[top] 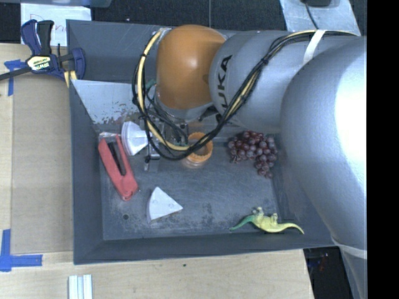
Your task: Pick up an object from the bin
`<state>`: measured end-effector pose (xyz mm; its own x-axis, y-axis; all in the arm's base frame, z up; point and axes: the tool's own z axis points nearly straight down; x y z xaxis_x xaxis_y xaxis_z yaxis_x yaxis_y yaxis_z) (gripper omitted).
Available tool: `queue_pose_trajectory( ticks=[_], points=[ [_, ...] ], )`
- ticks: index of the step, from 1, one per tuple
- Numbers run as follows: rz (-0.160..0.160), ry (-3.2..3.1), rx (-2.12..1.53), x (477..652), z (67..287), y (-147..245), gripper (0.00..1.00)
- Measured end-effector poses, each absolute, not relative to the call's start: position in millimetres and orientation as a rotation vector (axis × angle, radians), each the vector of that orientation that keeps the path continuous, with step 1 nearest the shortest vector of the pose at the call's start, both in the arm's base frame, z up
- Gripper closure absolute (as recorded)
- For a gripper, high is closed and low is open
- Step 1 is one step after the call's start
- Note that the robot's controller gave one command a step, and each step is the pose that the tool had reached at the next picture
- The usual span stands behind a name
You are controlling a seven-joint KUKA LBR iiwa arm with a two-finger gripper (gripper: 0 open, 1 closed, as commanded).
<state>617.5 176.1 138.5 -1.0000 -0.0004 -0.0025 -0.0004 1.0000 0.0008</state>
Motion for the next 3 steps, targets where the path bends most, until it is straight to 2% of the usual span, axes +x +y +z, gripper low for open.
queue_pose_trajectory(
  ticks=[1,2,3],
  points=[
    [0.000,3.095,-0.514,606.0,109.1,194.9,0.00],
    [0.003,3.074,-0.622,602.9,137.5,197.9,0.00],
    [0.002,2.922,-1.134,617.6,121.6,199.6,0.00]
  ],
)
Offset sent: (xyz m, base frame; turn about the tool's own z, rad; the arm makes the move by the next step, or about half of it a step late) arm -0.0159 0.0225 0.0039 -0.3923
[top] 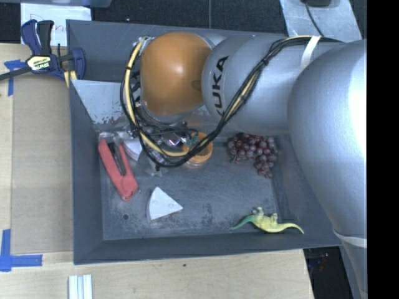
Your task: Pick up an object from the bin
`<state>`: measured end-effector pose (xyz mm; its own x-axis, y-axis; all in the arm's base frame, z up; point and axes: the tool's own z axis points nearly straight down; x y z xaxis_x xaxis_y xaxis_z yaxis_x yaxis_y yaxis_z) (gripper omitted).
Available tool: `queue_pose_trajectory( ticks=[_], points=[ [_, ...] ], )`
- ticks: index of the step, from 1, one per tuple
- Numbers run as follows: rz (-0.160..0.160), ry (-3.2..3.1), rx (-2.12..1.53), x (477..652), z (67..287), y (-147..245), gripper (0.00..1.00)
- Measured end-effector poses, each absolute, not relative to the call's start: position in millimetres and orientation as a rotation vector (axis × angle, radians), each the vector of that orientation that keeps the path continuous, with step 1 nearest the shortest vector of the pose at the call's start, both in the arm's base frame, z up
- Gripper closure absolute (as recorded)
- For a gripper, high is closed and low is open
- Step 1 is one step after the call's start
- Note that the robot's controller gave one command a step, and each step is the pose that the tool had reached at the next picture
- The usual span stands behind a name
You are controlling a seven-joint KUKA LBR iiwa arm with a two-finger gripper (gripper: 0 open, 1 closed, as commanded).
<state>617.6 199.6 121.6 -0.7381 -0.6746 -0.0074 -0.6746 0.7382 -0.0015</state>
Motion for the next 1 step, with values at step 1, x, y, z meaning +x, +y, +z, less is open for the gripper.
queue_pose_trajectory(
  ticks=[1],
  points=[
    [-0.005,2.735,-1.510,617.9,72.0,240.2,0.00]
  ],
)
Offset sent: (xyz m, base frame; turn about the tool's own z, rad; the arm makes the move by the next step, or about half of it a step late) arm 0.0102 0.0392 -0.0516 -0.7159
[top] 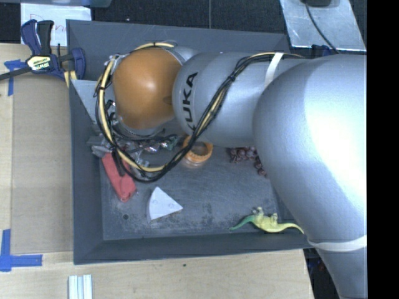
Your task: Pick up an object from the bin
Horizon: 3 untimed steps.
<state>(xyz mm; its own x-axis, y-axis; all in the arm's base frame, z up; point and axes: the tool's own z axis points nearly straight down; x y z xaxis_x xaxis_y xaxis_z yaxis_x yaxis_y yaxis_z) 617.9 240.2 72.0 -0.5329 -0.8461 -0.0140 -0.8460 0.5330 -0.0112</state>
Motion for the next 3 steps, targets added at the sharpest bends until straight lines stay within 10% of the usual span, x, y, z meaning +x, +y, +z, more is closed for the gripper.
queue_pose_trajectory(
  ticks=[1,3],
  points=[
    [-0.014,2.334,-2.071,631.6,76.0,239.5,1.00],
    [-0.012,2.337,-2.064,631.7,97.0,239.2,1.00]
  ],
)
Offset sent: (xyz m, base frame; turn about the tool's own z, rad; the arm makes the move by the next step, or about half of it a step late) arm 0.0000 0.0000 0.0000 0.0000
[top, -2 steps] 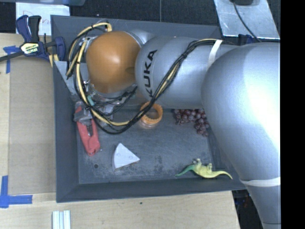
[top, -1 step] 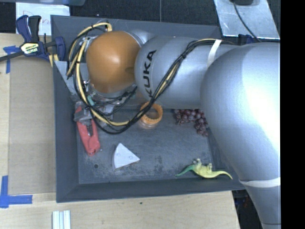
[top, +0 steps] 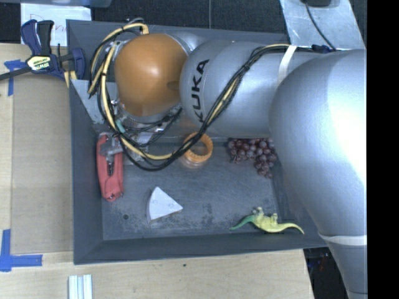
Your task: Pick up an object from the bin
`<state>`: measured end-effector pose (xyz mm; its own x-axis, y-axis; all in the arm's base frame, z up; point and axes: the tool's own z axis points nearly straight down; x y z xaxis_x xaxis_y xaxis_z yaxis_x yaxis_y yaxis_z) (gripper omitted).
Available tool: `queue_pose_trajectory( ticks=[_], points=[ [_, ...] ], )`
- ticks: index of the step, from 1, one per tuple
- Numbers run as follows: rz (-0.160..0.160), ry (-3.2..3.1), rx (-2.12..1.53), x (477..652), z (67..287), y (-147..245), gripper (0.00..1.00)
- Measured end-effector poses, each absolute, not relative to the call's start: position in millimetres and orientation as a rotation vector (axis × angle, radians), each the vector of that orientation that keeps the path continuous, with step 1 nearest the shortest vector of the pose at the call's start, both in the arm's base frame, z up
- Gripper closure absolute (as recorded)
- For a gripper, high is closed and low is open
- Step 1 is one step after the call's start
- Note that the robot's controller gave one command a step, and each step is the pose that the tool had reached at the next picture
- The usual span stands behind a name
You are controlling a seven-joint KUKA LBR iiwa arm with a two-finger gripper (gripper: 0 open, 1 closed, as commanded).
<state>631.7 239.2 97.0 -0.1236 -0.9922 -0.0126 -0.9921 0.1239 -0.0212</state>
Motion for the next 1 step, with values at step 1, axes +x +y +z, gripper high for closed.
queue_pose_trajectory(
  ticks=[1],
  points=[
    [-0.010,2.340,-2.062,631.1,140.5,239.1,1.00]
  ],
)
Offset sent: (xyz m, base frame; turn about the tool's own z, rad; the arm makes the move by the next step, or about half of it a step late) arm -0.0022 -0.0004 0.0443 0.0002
